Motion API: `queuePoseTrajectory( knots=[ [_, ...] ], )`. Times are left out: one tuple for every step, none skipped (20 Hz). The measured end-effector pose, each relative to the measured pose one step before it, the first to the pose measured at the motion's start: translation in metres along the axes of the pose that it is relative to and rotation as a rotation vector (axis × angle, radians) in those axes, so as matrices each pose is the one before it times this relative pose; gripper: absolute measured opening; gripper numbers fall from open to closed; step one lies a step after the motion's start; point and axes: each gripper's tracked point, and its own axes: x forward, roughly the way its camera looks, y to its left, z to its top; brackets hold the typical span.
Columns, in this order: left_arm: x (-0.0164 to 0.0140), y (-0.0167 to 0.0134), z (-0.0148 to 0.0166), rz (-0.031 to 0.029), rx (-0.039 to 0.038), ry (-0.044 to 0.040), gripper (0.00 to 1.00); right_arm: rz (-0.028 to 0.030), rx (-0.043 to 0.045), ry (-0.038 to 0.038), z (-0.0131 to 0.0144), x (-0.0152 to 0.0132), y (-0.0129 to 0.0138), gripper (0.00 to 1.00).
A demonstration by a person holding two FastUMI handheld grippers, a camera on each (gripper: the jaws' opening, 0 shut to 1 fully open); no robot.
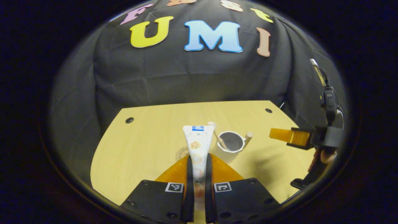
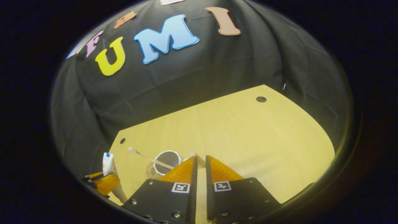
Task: Put the toothbrush and toothpaste on the desktop into the cup, then pick up the cup and place it on the coaster on the desktop.
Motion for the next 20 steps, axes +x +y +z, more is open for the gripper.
queuePoseTrajectory(
  knots=[
    [0.00522, -0.00639, 0.00726, -0.01858, 0.01854, -0.01108, 0.21, -0.01501, 0.01152, -0.00301, 0.0001, -0.00339, -0.01006, 0.13],
    [0.00769, -0.00591, 0.00668, -0.01988, 0.01644, -0.00872, 0.21, -0.01402, 0.01039, -0.00301, 0.00053, -0.00379, -0.0098, 0.14],
    [0.00825, -0.00722, 0.00706, -0.02045, 0.01379, -0.00844, 0.21, -0.01394, 0.01102, -0.00197, -0.00012, -0.0024, -0.00961, 0.14],
    [0.00667, -0.00516, 0.00557, -0.01844, 0.01087, -0.00839, 0.21, -0.01465, 0.01146, -0.00022, 0.00074, -0.00304, -0.00926, 0.14],
    [0.00769, -0.00397, 0.00691, -0.01909, 0.01106, -0.0094, 0.22, -0.01375, 0.01225, -0.00111, 0.00045, -0.00189, -0.0097, 0.14],
    [0.00817, -0.00484, 0.00738, -0.01878, 0.01221, -0.01088, 0.22, -0.01404, 0.01146, 0.00076, -0.00011, -0.00182, -0.00908, 0.14],
    [0.01089, -0.00972, 0.01045, -0.01688, 0.01493, -0.01138, 0.22, -0.01306, 0.01067, 0.00226, -0.00047, -0.0011, -0.00893, 0.14],
    [0.00938, -0.0077, 0.00754, -0.00983, 0.01753, -0.01106, 0.21, -0.01307, 0.00884, 0.00381, 0.00556, 0.00102, -0.00611, 0.14],
    [0.00758, -0.0131, 0.00587, -0.00754, 0.0182, -0.01094, 0.21, -0.0113, 0.00862, 0.00418, -0.00099, -0.00086, -0.00828, 0.13],
    [0.00646, -0.00544, 0.00519, -0.00837, 0.01481, -0.01214, 0.21, -0.01207, 0.00723, 0.00421, -0.00034, -0.0002, -0.00731, 0.14],
    [0.00717, -0.00533, 0.00422, -0.00865, 0.01153, -0.01073, 0.21, -0.01119, 0.00529, 0.00476, -0.00071, 0.0007, -0.00743, 0.14],
    [0.0071, -0.00293, 0.003, -0.0082, 0.00818, -0.0084, 0.21, -0.01079, 0.00416, 0.0066, -0.00011, 0.00025, -0.00675, 0.14],
    [0.00898, -0.00287, 0.00147, -0.00482, 0.00763, -0.00452, 0.2, -0.00859, 0.00374, 0.00473, -0.00629, -0.00038, -0.00891, 0.14],
    [0.00677, -0.00221, 0.00081, -0.00536, 0.00513, -0.00385, 0.21, -0.00984, 0.00152, 0.00441, 0.00054, 0.00056, -0.00482, 0.13],
    [0.01024, -0.00178, 0.00029, -0.00529, 0.00195, -0.00478, 0.21, -0.00824, 0.00003, 0.00606, -0.00175, 0.00031, -0.00461, 0.13],
    [0.00767, -0.0006, -0.0004, -0.00028, -0.00225, -0.00458, 0.21, -0.00692, -0.00101, 0.00491, -0.00038, 0.00007, -0.00376, 0.13],
    [0.006, 0.00159, 0.00012, 0.00103, -0.00617, -0.00546, 0.21, -0.0079, -0.00244, 0.00599, -0.00131, 0.00004, -0.00413, 0.13],
    [0.00463, 0.00217, 0.00022, 0.00549, -0.0066, -0.00918, 0.21, -0.00654, -0.00306, 0.00588, -0.00114, 0.00042, -0.00362, 0.14],
    [0.00446, 0.00246, -0.00023, 0.00889, -0.00838, -0.00834, 0.21, -0.00691, -0.00277, 0.00805, -0.00344, -0.00061, -0.00116, 0.14],
    [0.00312, 0.00356, -0.00165, 0.00817, -0.00219, -0.00375, 0.21, -0.00573, -0.00015, 0.00724, -0.00168, 0.00027, -0.00111, 0.13]
  ],
)
